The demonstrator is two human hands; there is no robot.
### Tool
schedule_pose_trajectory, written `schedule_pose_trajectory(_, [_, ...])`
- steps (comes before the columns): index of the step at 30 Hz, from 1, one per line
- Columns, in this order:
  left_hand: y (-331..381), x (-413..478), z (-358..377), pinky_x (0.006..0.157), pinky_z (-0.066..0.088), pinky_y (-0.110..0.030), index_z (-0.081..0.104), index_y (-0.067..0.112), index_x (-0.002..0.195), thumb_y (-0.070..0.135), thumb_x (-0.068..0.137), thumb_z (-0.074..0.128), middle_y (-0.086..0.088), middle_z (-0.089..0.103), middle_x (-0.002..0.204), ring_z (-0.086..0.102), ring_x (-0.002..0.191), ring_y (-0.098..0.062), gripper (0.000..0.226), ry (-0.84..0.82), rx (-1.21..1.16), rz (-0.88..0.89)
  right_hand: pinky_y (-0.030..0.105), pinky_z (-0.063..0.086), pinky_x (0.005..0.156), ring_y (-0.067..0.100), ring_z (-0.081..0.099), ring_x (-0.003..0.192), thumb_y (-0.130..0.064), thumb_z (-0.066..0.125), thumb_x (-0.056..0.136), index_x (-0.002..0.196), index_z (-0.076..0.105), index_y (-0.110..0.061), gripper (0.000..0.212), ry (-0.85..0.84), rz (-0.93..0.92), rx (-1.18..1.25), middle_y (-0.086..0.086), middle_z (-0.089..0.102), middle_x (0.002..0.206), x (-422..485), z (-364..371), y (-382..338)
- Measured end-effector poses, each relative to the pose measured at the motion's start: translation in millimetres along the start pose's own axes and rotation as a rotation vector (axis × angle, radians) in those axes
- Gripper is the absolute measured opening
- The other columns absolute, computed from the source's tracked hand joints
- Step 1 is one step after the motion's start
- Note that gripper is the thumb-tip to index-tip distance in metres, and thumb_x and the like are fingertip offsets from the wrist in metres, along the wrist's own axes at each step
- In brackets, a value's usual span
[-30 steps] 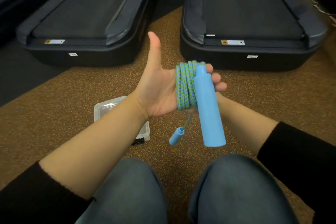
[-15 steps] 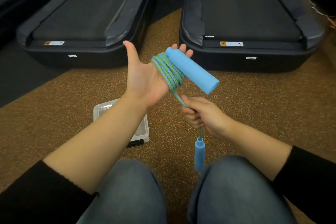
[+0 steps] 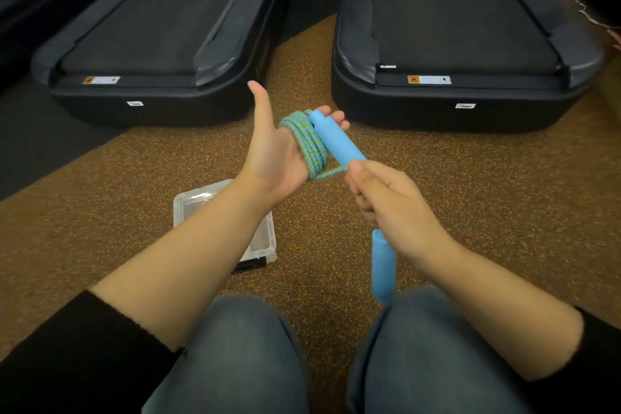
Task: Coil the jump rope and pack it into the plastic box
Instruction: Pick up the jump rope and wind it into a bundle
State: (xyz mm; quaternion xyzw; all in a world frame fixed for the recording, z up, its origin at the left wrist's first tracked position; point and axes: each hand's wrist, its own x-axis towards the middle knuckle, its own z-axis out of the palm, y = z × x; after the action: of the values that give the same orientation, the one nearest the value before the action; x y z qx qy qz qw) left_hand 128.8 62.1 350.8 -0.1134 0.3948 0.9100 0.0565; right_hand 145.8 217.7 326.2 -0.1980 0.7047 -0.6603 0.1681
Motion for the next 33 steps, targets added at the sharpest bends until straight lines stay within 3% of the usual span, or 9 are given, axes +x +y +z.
schedule_pose_trajectory(5, [-8, -1, 4, 0.104, 0.042, -0.04, 0.055, 0.002, 0.103, 0.082, 0.075, 0.005, -0.015, 0.063, 0.102, 0.057, 0.108, -0.028, 0.098, -0.059, 0.206, -0.106, 0.023, 0.03, 0.051, 0.007, 0.039, 0.051, -0.034, 0.05, 0.092, 0.06, 0.049, -0.006, 0.042, 0.103, -0.143, -0.402, -0.005, 0.039, 0.051, 6, -5, -13])
schedule_pose_trajectory(8, [-10, -6, 6, 0.1, 0.044, -0.036, 0.051, 0.001, 0.113, 0.081, 0.074, -0.005, -0.017, 0.059, 0.108, 0.056, 0.108, -0.029, 0.105, -0.191, 0.304, -0.212, 0.026, 0.039, 0.06, 0.021, 0.056, 0.062, -0.035, 0.055, 0.091, 0.058, 0.051, -0.01, 0.041, 0.091, -0.23, -0.621, 0.001, 0.045, 0.05, 15, -12, -24])
schedule_pose_trajectory(12, [-11, -13, 7, 0.094, 0.049, -0.028, 0.058, 0.002, 0.114, 0.08, 0.073, -0.009, -0.014, 0.068, 0.107, 0.066, 0.101, -0.021, 0.111, -0.31, 0.393, -0.34, 0.031, 0.03, 0.051, 0.017, 0.04, 0.052, -0.053, 0.045, 0.082, 0.058, 0.047, -0.018, 0.042, 0.001, -0.379, -1.028, -0.004, 0.038, 0.045, 29, -18, -42])
schedule_pose_trajectory(15, [-10, -13, 4, 0.099, 0.047, -0.031, 0.053, -0.001, 0.12, 0.083, 0.067, -0.009, -0.023, 0.058, 0.115, 0.058, 0.108, -0.029, 0.117, -0.401, 0.524, -0.418, 0.028, 0.027, 0.055, 0.019, 0.04, 0.055, -0.052, 0.036, 0.085, 0.055, 0.045, -0.019, 0.045, -0.058, -0.496, -1.228, -0.005, 0.035, 0.043, 39, -22, -54])
schedule_pose_trajectory(17, [-11, -14, 4, 0.096, 0.049, -0.036, 0.052, -0.006, 0.112, 0.084, 0.06, -0.002, -0.026, 0.056, 0.104, 0.059, 0.097, -0.033, 0.117, -0.464, 0.56, -0.453, 0.029, 0.027, 0.055, 0.019, 0.039, 0.054, -0.052, 0.028, 0.084, 0.054, 0.045, -0.017, 0.049, -0.097, -0.555, -1.287, -0.003, 0.032, 0.044, 46, -23, -56])
schedule_pose_trajectory(20, [-12, -15, 6, 0.085, 0.056, -0.037, 0.056, -0.007, 0.093, 0.092, 0.048, 0.022, -0.021, 0.061, 0.085, 0.065, 0.082, -0.031, 0.114, -0.552, 0.503, -0.529, 0.029, 0.028, 0.053, 0.02, 0.039, 0.051, -0.046, 0.035, 0.084, 0.054, 0.048, -0.016, 0.045, -0.15, -0.588, -1.257, -0.002, 0.036, 0.046, 56, -22, -55])
schedule_pose_trajectory(23, [-8, -18, 4, 0.083, 0.055, -0.033, 0.058, -0.004, 0.09, 0.088, 0.042, 0.048, -0.019, 0.064, 0.087, 0.066, 0.086, -0.029, 0.105, -0.669, 0.538, -0.551, 0.03, 0.026, 0.049, 0.015, 0.032, 0.042, -0.044, 0.05, 0.09, 0.05, 0.043, -0.013, 0.05, -0.121, -0.534, -1.084, -0.002, 0.031, 0.039, 65, -24, -53])
schedule_pose_trajectory(29, [-5, -17, -3, 0.091, 0.051, -0.036, 0.059, -0.002, 0.093, 0.092, 0.047, 0.032, -0.017, 0.066, 0.09, 0.066, 0.093, -0.03, 0.108, -0.698, 0.439, -0.572, 0.024, 0.021, 0.046, 0.007, 0.02, 0.044, -0.04, 0.054, 0.092, 0.049, 0.035, -0.011, 0.055, -0.178, -0.223, -0.578, -0.003, 0.023, 0.046, 74, -27, -39])
schedule_pose_trajectory(33, [-5, -17, -3, 0.089, 0.053, -0.036, 0.06, -0.002, 0.089, 0.086, 0.053, 0.021, -0.019, 0.066, 0.087, 0.067, 0.09, -0.031, 0.103, -0.668, 0.29, -0.567, 0.017, 0.029, 0.042, 0.004, 0.028, 0.038, -0.039, 0.053, 0.093, 0.052, 0.037, -0.016, 0.049, -0.217, 0.009, -0.263, -0.006, 0.031, 0.042, 77, -19, -22])
